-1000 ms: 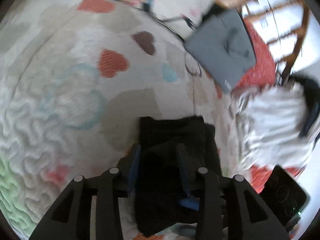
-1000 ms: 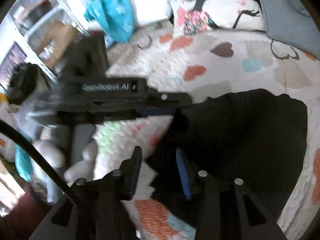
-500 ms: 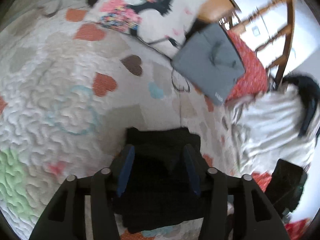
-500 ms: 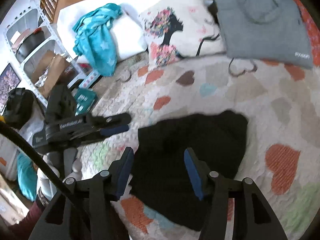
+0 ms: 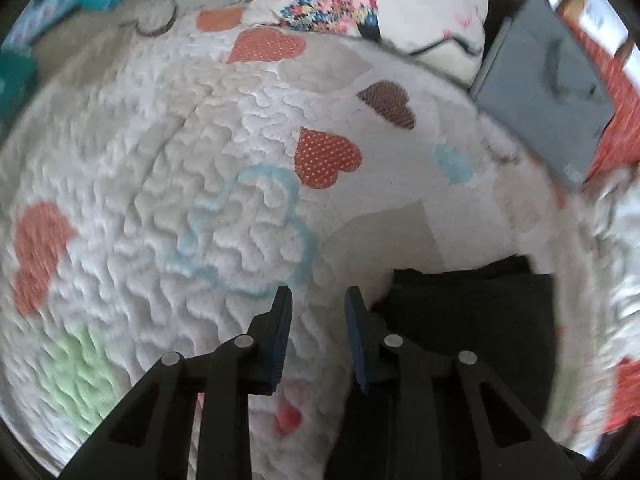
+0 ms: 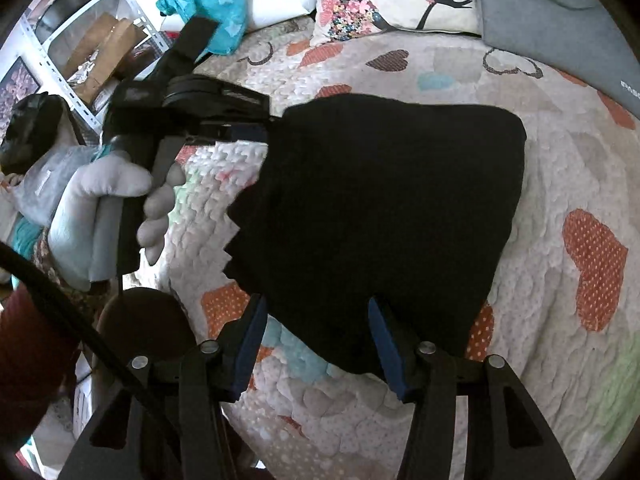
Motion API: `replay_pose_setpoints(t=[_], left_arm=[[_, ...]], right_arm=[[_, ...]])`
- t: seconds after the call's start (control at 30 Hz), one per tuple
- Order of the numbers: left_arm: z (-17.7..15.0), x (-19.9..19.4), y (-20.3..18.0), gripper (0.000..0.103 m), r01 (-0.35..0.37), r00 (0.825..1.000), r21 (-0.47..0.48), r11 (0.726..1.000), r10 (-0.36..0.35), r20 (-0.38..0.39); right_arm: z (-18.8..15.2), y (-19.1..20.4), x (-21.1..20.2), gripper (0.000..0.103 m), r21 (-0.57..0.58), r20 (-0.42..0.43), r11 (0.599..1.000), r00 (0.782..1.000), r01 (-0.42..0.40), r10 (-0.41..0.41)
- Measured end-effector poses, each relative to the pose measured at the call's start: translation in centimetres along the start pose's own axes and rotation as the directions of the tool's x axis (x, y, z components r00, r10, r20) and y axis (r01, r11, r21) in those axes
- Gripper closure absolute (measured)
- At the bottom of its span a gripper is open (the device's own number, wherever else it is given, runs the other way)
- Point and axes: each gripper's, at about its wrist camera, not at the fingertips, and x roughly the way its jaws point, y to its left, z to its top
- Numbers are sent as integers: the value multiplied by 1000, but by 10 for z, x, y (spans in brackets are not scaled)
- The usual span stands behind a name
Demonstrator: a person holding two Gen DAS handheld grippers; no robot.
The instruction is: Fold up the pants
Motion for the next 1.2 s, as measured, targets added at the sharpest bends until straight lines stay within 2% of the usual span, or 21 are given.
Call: replay_pose_setpoints(t=[0.1, 0.17, 0.2, 0.23, 0.3, 0.33, 0.4, 0.43, 0.47, 0.53, 0.6, 0.67, 0.7, 0.8, 0.87, 0.9, 1.03, 1.1, 1.13, 1.2], left_arm=[[-15, -30, 5, 76, 111, 993, 5, 994, -111, 48], [-26, -43, 1, 67, 176, 982, 25, 984, -177, 70], [-30, -45, -4, 58, 181, 980, 40, 983, -184, 79], [-35, -46, -8, 56, 170, 981, 53, 984, -174, 85], [-45, -37, -17, 56, 114, 992, 80, 990, -118, 46], [-53, -25, -21, 56, 61, 998, 91, 994, -61, -3], [-65, -15, -22, 56, 46, 998, 86, 995, -42, -50], [-69, -15, -20, 56, 52, 997, 80, 995, -47, -54], [-70, -16, -17, 56, 64, 997, 75, 995, -60, -50], [-70, -29, -11, 56, 94, 995, 60, 994, -92, -33], [-69, -43, -4, 56, 108, 994, 40, 993, -109, 15], [-63, -53, 5, 52, 136, 988, 19, 991, -137, 66], [-59, -52, 8, 47, 150, 986, 0, 989, -150, 70], [-49, -32, 15, 45, 220, 975, -59, 974, -219, 22], [-51, -18, 10, 45, 216, 974, -79, 973, -220, -45], [-54, -17, 5, 45, 215, 974, -72, 974, -219, -52], [-66, -33, -11, 45, 187, 982, -18, 982, -187, 34], [-68, -39, -5, 45, 204, 976, -38, 978, -201, 84], [-69, -40, 1, 45, 238, 966, -57, 970, -230, 114], [-70, -37, 9, 45, 243, 963, -86, 966, -230, 137]], right_arm=[[4, 2, -21, 46, 4, 56, 1000, 998, -30, 30], [9, 0, -37, 46, 8, 107, 1000, 994, -14, 13], [14, -3, -43, 46, 11, 130, 1000, 992, -3, 1], [16, -6, -45, 46, 19, 137, 1000, 991, 2, -5], [20, -16, -44, 46, 44, 124, 999, 992, 20, -25], [19, -23, -40, 46, 62, 110, 997, 993, 38, -45], [15, -39, -32, 46, 105, 70, 991, 994, 78, -85], [12, -48, -28, 44, 130, 47, 986, 993, 101, -108], [8, -57, -27, 42, 160, 42, 983, 995, 87, -95], [4, -68, -34, 41, 210, 67, 976, 996, 50, -66], [3, -77, -43, 40, 240, 93, 969, 992, 56, -80], [7, -87, -49, 38, 281, 119, 959, 990, 39, -75], [9, -93, -48, 37, 306, 127, 952, 990, 13, -54], [17, -108, -39, 32, 392, 164, 914, 986, -102, 39], [22, -116, -28, 32, 449, 155, 886, 987, -115, 49], [24, -115, -25, 32, 460, 152, 882, 988, -106, 40], [26, -95, -40, 32, 410, 179, 912, 980, 7, -88], [30, -68, -45, 32, 291, 166, 955, 980, 58, -110], [31, -55, -44, 32, 232, 154, 969, 980, 87, -124], [29, -26, -40, 32, 114, 146, 985, 978, 133, -149]])
